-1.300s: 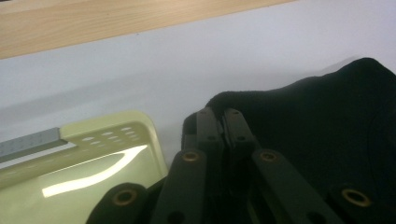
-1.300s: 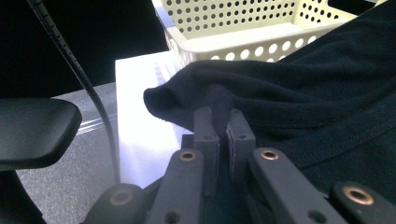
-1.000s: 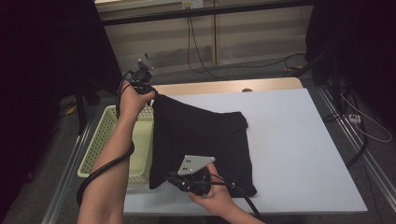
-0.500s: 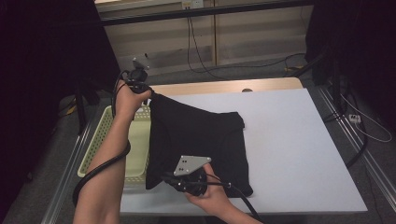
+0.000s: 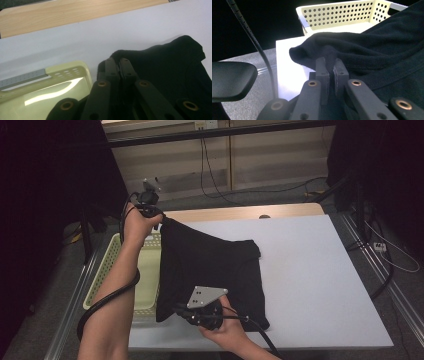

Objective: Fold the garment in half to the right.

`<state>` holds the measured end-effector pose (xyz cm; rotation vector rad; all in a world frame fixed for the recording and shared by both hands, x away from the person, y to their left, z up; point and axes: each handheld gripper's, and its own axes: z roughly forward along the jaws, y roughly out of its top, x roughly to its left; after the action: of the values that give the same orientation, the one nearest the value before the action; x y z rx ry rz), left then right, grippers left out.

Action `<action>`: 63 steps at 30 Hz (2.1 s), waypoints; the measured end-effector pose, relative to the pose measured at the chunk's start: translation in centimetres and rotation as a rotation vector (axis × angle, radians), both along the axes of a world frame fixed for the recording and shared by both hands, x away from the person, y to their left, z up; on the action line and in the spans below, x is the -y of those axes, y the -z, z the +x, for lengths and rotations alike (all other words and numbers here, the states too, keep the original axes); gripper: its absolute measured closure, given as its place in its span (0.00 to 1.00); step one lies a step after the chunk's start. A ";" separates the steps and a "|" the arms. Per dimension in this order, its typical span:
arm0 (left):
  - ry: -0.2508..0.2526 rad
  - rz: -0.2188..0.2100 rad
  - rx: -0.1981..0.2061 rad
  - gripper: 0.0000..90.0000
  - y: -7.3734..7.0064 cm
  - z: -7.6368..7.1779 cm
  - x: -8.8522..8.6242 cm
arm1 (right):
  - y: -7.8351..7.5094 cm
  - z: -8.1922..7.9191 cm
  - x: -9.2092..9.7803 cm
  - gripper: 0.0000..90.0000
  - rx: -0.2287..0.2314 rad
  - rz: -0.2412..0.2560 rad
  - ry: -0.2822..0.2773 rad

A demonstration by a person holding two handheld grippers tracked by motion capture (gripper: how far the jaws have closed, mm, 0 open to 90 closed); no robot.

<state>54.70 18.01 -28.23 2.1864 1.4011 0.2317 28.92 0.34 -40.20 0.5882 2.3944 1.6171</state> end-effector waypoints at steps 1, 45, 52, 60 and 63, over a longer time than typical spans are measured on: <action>-0.006 -0.006 -0.002 0.97 0.0 0.0 0.0 | 0.0 0.0 0.0 0.96 -0.002 -0.002 -0.003; 0.030 -0.066 0.006 0.97 0.5 0.3 2.8 | 0.6 -0.5 2.2 0.95 0.014 -0.018 0.026; 0.065 -0.090 0.002 0.97 2.1 0.6 5.2 | 1.1 -0.8 4.1 0.95 0.007 -0.028 0.059; 0.117 -0.108 0.003 0.97 3.8 0.9 7.6 | 1.9 -1.0 5.4 0.95 -0.001 -0.037 0.092; 0.126 -0.114 0.010 0.97 4.1 0.9 8.1 | 2.0 -1.0 5.8 0.95 -0.004 -0.042 0.102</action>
<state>55.65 9.88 -32.35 2.1665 1.2344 0.1142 27.89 -5.46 -42.20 0.6940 2.3535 1.5221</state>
